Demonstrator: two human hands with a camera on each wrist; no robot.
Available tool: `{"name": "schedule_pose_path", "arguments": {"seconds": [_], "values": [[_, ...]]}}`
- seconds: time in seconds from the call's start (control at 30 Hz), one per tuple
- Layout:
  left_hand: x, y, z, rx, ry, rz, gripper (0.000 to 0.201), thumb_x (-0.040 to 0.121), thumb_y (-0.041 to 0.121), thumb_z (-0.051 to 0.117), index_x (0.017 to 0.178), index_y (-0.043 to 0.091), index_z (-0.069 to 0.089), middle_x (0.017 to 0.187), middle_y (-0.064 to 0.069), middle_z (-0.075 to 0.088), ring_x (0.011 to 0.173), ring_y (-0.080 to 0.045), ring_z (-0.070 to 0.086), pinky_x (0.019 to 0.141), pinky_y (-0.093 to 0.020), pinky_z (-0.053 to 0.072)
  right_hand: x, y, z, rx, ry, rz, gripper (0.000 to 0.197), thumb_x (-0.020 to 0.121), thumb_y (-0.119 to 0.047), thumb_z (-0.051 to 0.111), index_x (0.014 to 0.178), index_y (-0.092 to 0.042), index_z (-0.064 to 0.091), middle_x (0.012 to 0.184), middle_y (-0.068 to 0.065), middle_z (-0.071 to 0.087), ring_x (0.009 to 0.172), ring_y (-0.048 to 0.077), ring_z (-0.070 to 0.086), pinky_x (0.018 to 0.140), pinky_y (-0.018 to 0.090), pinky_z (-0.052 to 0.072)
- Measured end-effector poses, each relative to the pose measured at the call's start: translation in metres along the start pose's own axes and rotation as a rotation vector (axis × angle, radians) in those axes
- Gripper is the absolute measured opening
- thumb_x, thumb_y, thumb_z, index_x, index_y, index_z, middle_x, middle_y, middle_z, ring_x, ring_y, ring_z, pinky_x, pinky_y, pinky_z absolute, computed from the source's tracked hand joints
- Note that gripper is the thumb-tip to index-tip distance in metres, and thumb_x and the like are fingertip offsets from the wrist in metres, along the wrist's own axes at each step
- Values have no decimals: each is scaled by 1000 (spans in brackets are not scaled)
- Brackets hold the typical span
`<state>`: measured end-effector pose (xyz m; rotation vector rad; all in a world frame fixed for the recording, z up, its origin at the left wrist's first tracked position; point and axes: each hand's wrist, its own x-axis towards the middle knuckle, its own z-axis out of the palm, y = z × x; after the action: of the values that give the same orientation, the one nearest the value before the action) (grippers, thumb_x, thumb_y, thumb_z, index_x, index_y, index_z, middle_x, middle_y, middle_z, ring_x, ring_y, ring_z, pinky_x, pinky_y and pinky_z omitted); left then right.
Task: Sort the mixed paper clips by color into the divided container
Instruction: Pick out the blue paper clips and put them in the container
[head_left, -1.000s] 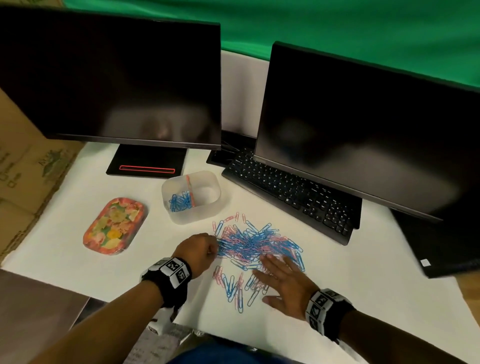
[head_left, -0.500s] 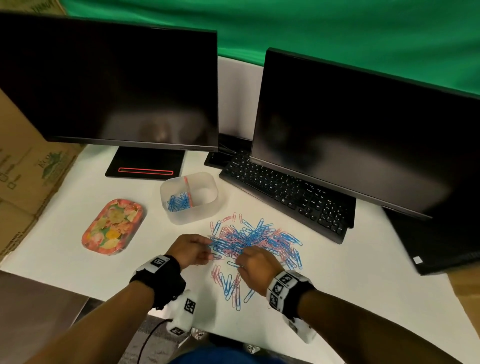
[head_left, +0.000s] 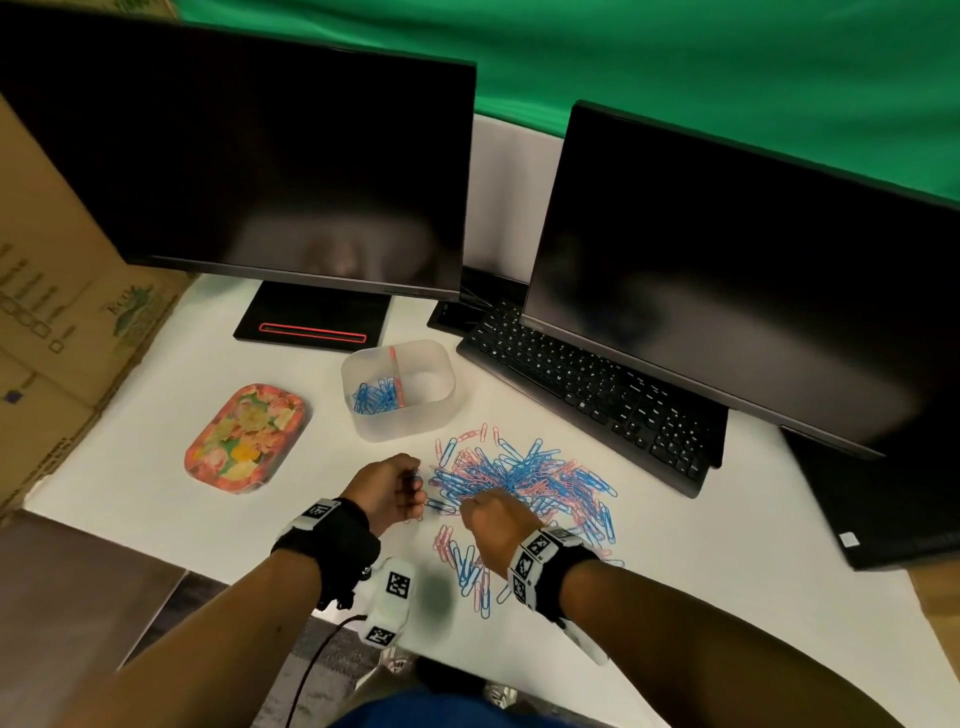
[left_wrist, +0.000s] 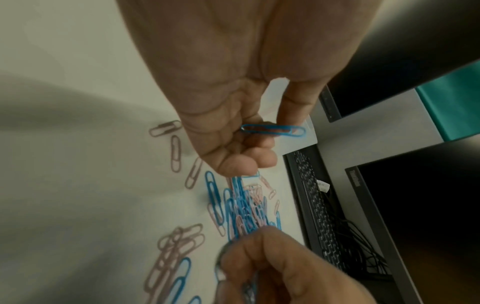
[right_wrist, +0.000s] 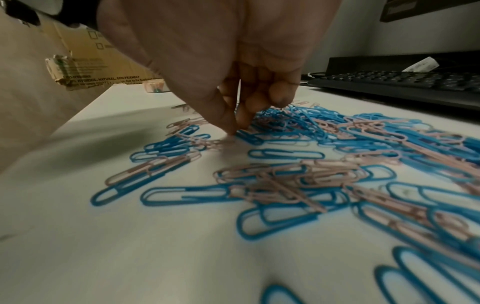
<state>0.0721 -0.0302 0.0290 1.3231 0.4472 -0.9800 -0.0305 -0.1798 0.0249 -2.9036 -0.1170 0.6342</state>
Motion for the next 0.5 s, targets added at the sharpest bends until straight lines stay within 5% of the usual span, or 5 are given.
{"name": "schedule_pose_path", "arguments": {"seconds": [0.3, 0.5], "values": [[-3, 2, 13, 11, 59, 83, 27, 83, -9, 31, 77, 4, 54, 66, -11, 46, 60, -23, 49, 59, -31, 47, 4, 0, 2, 99, -41, 38, 41, 80, 5, 61, 119, -4, 53, 122, 14, 54, 115, 29, 50, 93, 34, 45], [-1, 5, 9, -16, 59, 109, 30, 76, -13, 28, 73, 3, 53, 65, -10, 43, 61, -24, 48, 63, -34, 47, 3, 20, 3, 559, 71, 231, 38, 86, 5, 45, 111, -18, 62, 118, 4, 58, 107, 18, 55, 91, 24, 46]]}}
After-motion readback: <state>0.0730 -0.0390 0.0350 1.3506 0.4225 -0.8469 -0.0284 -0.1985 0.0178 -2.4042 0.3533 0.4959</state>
